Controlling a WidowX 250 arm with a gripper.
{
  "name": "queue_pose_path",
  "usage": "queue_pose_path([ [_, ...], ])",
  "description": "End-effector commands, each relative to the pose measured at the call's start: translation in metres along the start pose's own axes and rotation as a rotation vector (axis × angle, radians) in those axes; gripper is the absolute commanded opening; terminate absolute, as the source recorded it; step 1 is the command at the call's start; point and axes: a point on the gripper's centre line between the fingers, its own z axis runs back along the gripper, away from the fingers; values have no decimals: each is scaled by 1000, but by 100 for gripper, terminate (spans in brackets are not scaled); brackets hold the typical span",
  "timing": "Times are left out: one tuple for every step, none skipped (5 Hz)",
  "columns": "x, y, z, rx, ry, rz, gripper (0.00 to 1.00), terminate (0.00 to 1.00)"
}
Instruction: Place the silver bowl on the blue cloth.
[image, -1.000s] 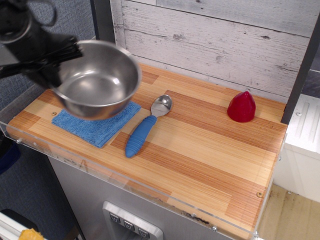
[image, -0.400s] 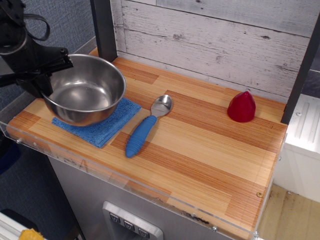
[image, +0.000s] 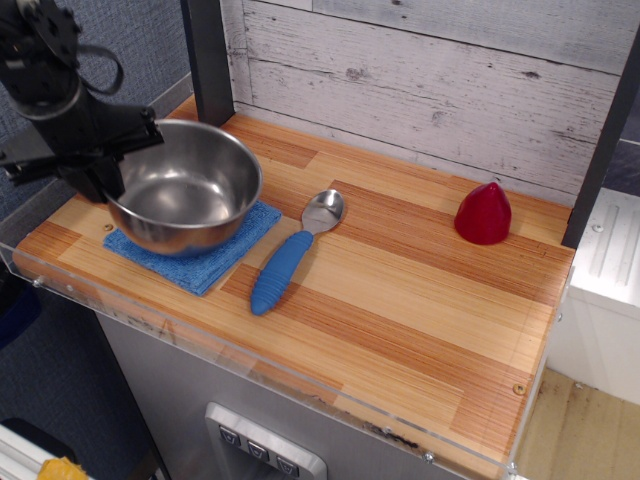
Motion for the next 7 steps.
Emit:
queue_pose_path([
  [1,0,-5,-35,-20,56,0,0],
  [0,1,-7,-40,5,72,100,0],
  [3,-3,-7,-73,13,65,100,0],
  [1,-3,-5,-62,26,46,100,0],
  [2,-2,1,-38,21,39,100,0],
  [11,-3,17,-50,-24,46,100,0],
  [16,-10,34,-58,-54,35,100,0],
])
